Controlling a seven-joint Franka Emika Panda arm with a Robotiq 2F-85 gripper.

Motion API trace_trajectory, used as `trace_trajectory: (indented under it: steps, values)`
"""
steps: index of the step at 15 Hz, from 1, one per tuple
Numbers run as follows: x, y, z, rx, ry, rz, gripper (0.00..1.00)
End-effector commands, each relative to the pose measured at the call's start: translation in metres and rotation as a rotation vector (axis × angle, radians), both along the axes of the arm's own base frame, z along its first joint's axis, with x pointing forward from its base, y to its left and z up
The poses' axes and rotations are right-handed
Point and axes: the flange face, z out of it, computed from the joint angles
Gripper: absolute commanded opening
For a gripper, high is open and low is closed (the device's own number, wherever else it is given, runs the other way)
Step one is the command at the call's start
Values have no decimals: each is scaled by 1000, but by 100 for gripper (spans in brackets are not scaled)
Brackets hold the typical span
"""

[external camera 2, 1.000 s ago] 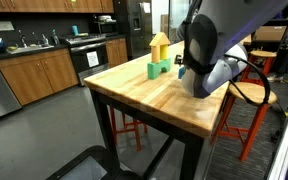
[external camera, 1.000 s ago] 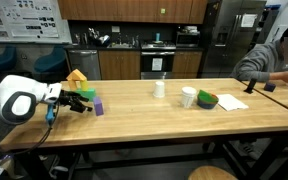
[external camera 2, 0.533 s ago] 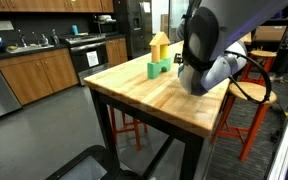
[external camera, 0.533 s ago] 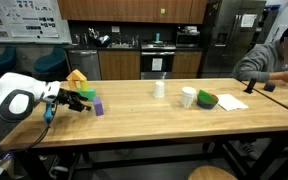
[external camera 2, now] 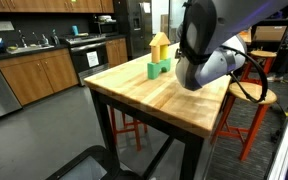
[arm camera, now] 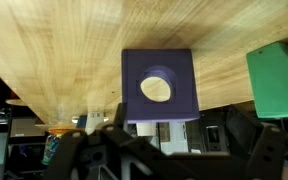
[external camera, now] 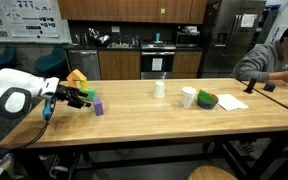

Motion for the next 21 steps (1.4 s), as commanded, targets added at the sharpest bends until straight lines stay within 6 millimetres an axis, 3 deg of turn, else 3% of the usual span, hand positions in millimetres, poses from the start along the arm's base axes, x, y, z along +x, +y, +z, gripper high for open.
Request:
trace_trajectory:
  steps: [1, 12, 21]
  values:
    - [-4, -8, 23, 13, -39, -11, 100]
    - [-6, -23, 84, -5, -128, -3, 100]
    - [-18, -51, 140, -27, -175, -9, 100]
